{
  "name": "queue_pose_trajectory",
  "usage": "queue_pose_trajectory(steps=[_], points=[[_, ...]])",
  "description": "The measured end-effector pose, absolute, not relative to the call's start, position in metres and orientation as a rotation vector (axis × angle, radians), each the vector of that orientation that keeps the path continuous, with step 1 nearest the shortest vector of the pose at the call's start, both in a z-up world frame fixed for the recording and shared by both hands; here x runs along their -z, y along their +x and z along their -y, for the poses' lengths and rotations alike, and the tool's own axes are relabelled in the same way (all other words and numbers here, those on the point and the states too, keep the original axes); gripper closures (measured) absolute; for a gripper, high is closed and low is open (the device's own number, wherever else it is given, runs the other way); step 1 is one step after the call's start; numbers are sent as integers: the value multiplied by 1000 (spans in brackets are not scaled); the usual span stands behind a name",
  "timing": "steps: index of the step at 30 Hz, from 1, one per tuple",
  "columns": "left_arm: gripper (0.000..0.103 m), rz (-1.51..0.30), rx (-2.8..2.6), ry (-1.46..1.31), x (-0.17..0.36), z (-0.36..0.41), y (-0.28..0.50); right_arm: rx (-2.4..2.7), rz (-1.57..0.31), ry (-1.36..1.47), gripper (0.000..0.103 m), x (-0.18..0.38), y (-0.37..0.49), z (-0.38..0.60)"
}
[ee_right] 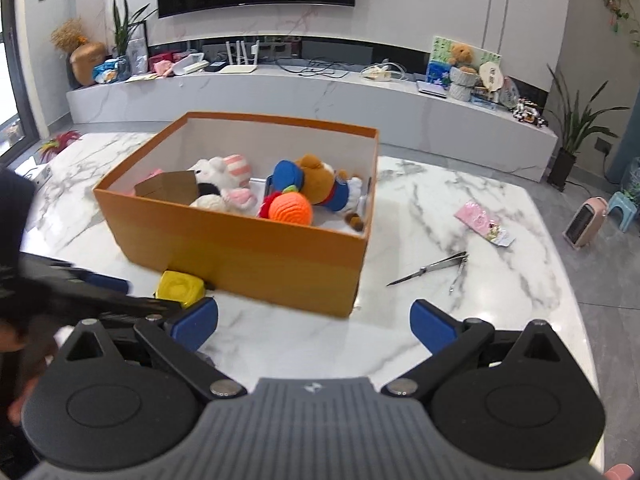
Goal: Organize objects
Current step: 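Withdraw both tools from the box toward the tape measure and grey box, then grasp the yellow tape measure with the left tool while the right tool grasps the dark grey box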
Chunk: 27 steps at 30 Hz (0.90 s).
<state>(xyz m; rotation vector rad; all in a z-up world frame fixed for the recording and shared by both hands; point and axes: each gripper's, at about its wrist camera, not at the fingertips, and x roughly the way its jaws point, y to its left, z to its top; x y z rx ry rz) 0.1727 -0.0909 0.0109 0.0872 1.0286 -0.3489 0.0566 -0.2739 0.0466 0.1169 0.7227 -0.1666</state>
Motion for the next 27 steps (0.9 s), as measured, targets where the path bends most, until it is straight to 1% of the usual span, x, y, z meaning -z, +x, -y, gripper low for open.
queue_pose_trajectory(steps=[10, 12, 19, 23, 27], points=[[18, -1017, 293, 20, 14, 92, 197, 118, -783, 152, 1, -24, 60, 277], [20, -999, 272, 20, 19, 89, 198, 100, -795, 143, 1, -21, 62, 273], [20, -989, 198, 90, 17, 76, 190, 0, -854, 121, 1, -4, 74, 241], [21, -1000, 161, 124, 16, 58, 186, -59, -903, 42, 1, 12, 82, 209], [21, -1020, 159, 110, 13, 38, 183, -89, -901, 45, 1, 21, 85, 186]])
